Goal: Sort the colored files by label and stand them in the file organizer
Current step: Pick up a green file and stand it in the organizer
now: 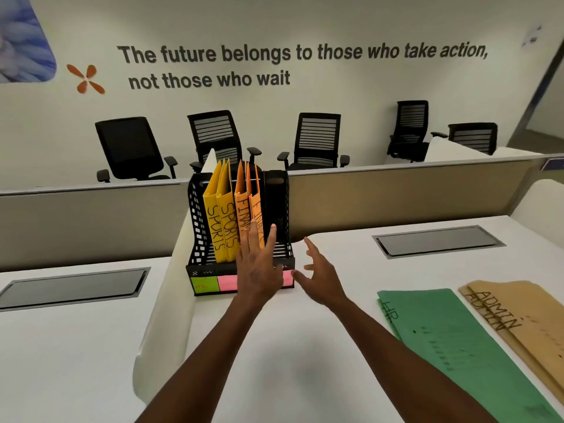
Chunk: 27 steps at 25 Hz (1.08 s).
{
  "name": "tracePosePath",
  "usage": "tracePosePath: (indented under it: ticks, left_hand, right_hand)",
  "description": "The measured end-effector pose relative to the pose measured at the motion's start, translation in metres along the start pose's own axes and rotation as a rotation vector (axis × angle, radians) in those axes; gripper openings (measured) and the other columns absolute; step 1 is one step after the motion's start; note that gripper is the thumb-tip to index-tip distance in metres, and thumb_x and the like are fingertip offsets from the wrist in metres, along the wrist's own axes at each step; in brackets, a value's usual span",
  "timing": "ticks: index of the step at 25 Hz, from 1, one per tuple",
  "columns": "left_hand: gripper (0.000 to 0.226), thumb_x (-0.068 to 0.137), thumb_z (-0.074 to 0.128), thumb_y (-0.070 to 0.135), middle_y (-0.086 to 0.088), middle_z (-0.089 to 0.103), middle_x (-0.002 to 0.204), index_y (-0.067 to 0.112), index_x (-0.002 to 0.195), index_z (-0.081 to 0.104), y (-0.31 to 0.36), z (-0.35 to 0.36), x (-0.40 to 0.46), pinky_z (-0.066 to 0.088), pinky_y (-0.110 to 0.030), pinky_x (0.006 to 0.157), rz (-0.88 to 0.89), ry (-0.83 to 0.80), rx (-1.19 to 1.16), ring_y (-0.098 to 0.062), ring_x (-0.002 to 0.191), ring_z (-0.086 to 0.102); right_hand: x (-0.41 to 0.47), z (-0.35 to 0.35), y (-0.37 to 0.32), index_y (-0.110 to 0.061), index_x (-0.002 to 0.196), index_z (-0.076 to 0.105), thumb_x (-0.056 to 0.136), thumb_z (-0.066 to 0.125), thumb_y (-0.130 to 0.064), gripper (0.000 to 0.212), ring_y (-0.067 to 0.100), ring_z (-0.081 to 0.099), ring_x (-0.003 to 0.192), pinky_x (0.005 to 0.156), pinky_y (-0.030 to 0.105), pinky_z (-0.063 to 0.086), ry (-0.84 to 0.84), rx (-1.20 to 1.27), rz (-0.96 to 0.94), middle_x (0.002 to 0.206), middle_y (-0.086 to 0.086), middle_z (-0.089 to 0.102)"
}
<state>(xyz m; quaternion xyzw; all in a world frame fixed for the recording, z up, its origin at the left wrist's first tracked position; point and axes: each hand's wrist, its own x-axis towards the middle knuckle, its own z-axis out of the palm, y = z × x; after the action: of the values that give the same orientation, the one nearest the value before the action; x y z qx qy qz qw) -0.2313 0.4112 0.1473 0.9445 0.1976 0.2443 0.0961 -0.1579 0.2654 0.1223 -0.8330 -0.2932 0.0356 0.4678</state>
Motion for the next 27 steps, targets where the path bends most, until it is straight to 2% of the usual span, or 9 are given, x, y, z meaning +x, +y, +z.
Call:
tracePosePath:
  ticks: [4,6,9,13,16,19,23,25,27]
  left_hand:
    - [0.098,0.084,0.070,0.037,-0.011,-0.004,0.165,0.032,0.157,0.006,0.039,0.038,-0.046,0.021,-0.048,0.120,0.020,-0.198,-0.078,-0.035,0.152,-0.003]
    - [0.098,0.086,0.068,0.042,-0.010,-0.007,0.165,0.034,0.157,0.002,0.059,0.055,-0.066,0.020,-0.047,0.120,0.047,-0.264,-0.121,-0.035,0.152,-0.004]
    - [0.097,0.086,0.065,0.046,-0.009,-0.008,0.165,0.034,0.157,0.001,0.091,0.080,-0.089,0.021,-0.045,0.119,0.061,-0.351,-0.156,-0.033,0.152,-0.004]
    - [0.095,0.087,0.061,0.048,-0.010,-0.006,0.165,0.032,0.157,-0.001,0.132,0.104,-0.109,0.022,-0.045,0.118,0.101,-0.467,-0.173,-0.034,0.152,-0.002]
    - [0.094,0.086,0.060,0.048,-0.011,0.008,0.164,0.030,0.158,0.002,0.164,0.123,-0.118,0.024,-0.044,0.117,0.123,-0.551,-0.198,-0.033,0.151,0.005]
    - [0.090,0.087,0.063,0.045,-0.009,0.032,0.156,0.025,0.158,0.011,0.191,0.137,-0.126,0.033,-0.037,0.112,0.067,-0.678,-0.309,-0.027,0.144,0.027]
    - [0.084,0.082,0.074,0.043,-0.006,0.059,0.135,0.024,0.152,0.031,0.221,0.150,-0.139,0.049,-0.032,0.098,-0.144,-0.823,-0.565,-0.019,0.120,0.057]
    - [0.081,0.081,0.076,0.043,-0.004,0.062,0.131,0.027,0.150,0.036,0.234,0.155,-0.147,0.051,-0.025,0.085,-0.260,-0.879,-0.683,-0.015,0.113,0.060]
    - [0.074,0.081,0.076,0.042,-0.003,0.064,0.126,0.029,0.146,0.042,0.243,0.161,-0.153,0.049,-0.024,0.081,-0.333,-0.904,-0.752,-0.014,0.108,0.060]
  right_hand:
    - [-0.062,-0.020,0.066,-0.033,0.153,0.026,0.084,0.074,-0.035,0.085,0.019,0.059,0.116,0.088,0.022,0.044,0.080,0.001,0.213,0.149,0.003,0.045]
    - [-0.088,-0.031,0.092,-0.036,0.152,0.028,0.083,0.075,-0.037,0.083,0.018,0.057,0.117,0.093,0.028,0.046,0.103,-0.009,0.302,0.146,0.001,0.047]
    - [-0.117,-0.048,0.125,-0.032,0.152,0.029,0.082,0.075,-0.035,0.083,0.021,0.048,0.131,0.107,0.040,0.042,0.131,-0.040,0.386,0.148,0.003,0.045]
    - [-0.137,-0.077,0.153,-0.021,0.153,0.027,0.083,0.074,-0.037,0.086,0.021,0.033,0.143,0.116,0.034,0.028,0.132,-0.167,0.409,0.157,0.002,0.034]
    - [-0.151,-0.103,0.175,-0.024,0.155,0.023,0.083,0.071,-0.045,0.089,0.022,0.033,0.141,0.114,0.035,0.029,0.128,-0.265,0.472,0.155,0.002,0.035]
    - [-0.163,-0.132,0.200,-0.029,0.155,0.022,0.080,0.069,-0.051,0.091,0.027,0.034,0.140,0.112,0.043,0.035,0.114,-0.338,0.538,0.152,0.007,0.037]
    - [-0.175,-0.175,0.228,-0.031,0.155,0.017,0.080,0.065,-0.060,0.093,0.033,0.017,0.147,0.115,0.050,0.029,0.121,-0.423,0.707,0.158,0.016,0.025]
    - [-0.179,-0.192,0.241,-0.029,0.156,0.013,0.080,0.064,-0.065,0.098,0.035,0.009,0.150,0.117,0.053,0.024,0.101,-0.444,0.781,0.160,0.019,0.018]
    - [-0.181,-0.207,0.252,-0.028,0.156,0.009,0.078,0.063,-0.069,0.104,0.036,0.004,0.150,0.118,0.055,0.019,0.076,-0.435,0.836,0.161,0.019,0.012]
